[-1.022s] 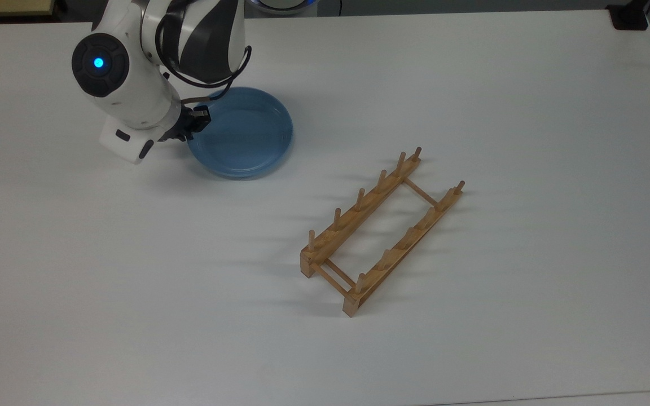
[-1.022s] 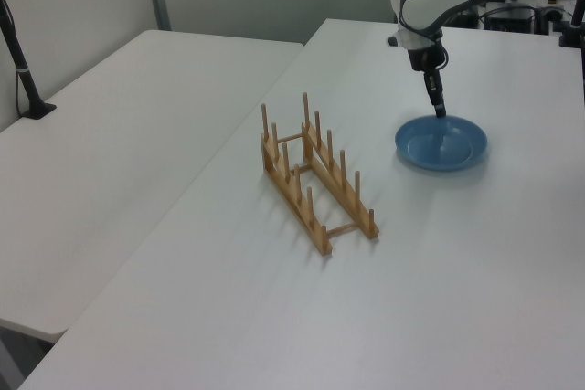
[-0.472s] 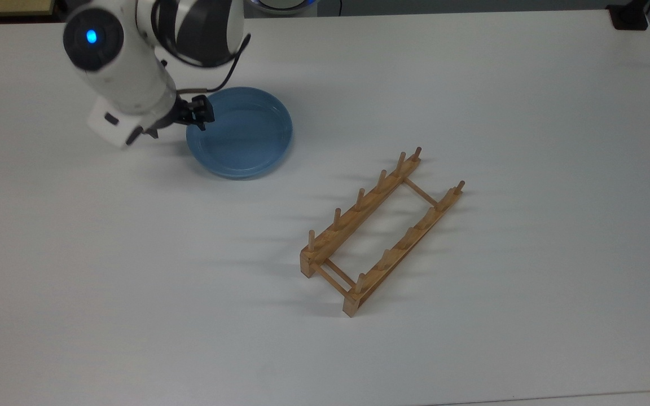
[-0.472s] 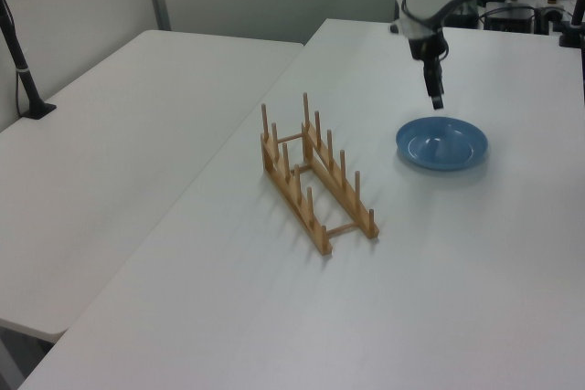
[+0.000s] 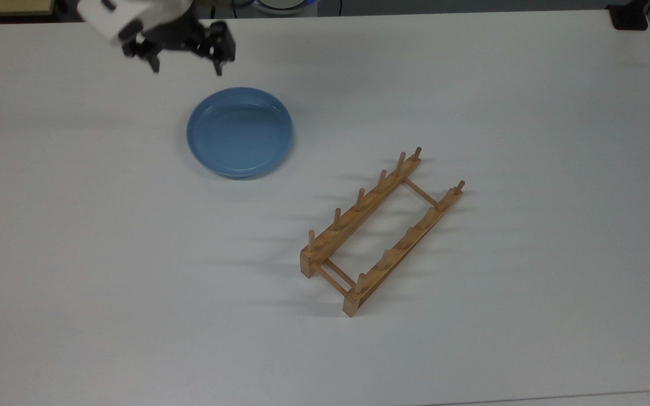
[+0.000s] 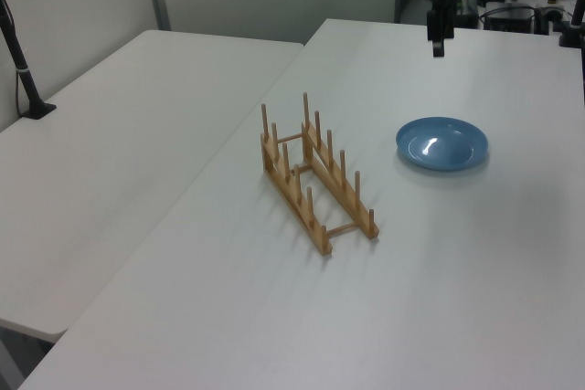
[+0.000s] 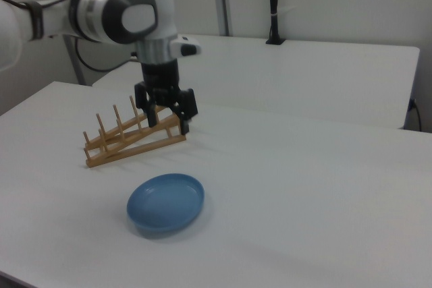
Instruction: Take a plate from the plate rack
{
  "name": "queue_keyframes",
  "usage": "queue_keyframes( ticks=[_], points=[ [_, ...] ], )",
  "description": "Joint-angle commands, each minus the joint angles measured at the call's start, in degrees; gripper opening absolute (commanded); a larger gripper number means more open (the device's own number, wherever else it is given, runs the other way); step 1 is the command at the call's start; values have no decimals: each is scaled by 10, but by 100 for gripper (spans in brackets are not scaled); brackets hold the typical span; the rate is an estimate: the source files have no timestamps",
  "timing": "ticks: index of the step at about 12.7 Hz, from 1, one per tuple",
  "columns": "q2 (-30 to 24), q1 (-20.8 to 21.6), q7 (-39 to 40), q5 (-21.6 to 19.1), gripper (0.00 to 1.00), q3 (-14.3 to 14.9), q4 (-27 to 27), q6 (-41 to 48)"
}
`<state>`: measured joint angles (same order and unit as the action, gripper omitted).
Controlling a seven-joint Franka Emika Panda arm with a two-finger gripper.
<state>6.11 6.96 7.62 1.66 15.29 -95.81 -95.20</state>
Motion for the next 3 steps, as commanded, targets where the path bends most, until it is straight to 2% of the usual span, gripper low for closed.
queue_keyframes(
  ticks=[1, 3],
  points=[
    [-27, 3, -78, 14, 100, -25, -9, 5],
    [-31, 3, -88, 13, 100, -27, -8, 6]
  ],
)
